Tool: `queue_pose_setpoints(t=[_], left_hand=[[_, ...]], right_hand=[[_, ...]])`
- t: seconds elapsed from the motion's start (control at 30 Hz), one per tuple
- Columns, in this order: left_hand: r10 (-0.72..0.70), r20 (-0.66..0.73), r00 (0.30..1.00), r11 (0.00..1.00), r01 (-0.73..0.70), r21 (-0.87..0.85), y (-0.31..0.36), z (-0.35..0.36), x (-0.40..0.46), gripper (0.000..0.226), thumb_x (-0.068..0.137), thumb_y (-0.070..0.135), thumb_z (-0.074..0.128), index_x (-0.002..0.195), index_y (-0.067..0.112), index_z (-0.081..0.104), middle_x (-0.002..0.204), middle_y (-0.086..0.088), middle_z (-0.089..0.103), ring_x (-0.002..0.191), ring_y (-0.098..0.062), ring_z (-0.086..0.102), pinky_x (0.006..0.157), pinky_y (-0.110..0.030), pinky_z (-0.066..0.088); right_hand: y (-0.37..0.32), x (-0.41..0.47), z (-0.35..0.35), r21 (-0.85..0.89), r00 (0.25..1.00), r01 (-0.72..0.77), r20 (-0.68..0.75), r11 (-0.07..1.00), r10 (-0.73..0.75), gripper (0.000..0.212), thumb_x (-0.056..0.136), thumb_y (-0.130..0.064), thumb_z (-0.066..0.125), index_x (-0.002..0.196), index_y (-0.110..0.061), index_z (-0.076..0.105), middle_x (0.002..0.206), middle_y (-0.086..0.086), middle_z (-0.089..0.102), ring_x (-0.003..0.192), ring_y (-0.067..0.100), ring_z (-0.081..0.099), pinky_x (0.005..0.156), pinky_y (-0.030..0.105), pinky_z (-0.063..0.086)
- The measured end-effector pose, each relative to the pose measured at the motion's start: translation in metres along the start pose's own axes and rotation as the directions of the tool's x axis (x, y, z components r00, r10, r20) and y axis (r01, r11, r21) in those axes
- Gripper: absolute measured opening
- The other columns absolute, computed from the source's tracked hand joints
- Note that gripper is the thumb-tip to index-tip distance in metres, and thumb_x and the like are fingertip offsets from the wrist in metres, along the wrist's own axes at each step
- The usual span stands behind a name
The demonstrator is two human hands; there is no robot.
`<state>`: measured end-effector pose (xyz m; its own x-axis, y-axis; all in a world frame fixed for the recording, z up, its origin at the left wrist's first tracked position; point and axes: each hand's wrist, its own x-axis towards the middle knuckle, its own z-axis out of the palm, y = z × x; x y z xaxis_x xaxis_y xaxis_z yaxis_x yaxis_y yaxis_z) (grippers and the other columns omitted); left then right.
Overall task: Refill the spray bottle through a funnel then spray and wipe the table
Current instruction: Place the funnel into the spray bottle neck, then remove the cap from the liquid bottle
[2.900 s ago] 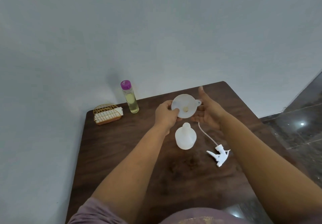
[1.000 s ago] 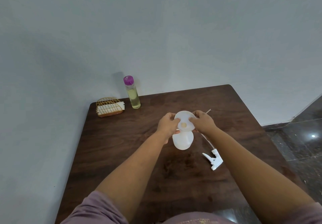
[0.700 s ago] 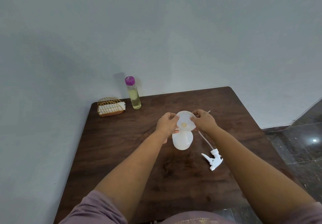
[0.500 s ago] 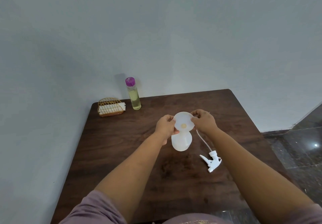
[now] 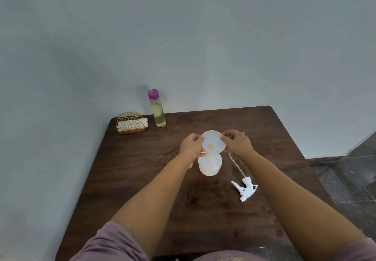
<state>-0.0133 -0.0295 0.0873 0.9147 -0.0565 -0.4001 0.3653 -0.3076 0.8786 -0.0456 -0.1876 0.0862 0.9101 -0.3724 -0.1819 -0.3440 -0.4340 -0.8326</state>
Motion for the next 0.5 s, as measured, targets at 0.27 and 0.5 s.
queue_pose_setpoints(t=[0.27,0.5], left_hand=[[0.077,-0.101,0.992,0.996,-0.071,0.062,0.000,-0.010,-0.002,0.027,0.099,0.034,0.051,0.121,0.020,0.058,0.121,-0.001,0.063,0.107,-0.018,0.061,0.094,-0.039,0.055],[0.193,-0.209,0.959,0.978,-0.171,0.118,0.008,-0.048,-0.005,0.036,0.099,0.035,0.050,0.131,0.018,0.053,0.127,0.001,0.060,0.118,-0.016,0.055,0.092,-0.025,0.041]], right_hand=[[-0.014,-0.002,-0.003,-0.287,0.978,0.208,0.059,0.935,-0.199,0.039,0.093,-0.037,0.052,0.126,-0.016,0.052,0.124,0.005,0.057,0.112,0.025,0.053,0.095,0.038,0.045],[-0.057,0.005,0.018,-0.421,0.924,0.370,0.081,0.828,-0.373,0.041,0.093,-0.039,0.051,0.128,-0.018,0.050,0.128,0.006,0.052,0.123,0.029,0.040,0.098,0.045,0.041]])
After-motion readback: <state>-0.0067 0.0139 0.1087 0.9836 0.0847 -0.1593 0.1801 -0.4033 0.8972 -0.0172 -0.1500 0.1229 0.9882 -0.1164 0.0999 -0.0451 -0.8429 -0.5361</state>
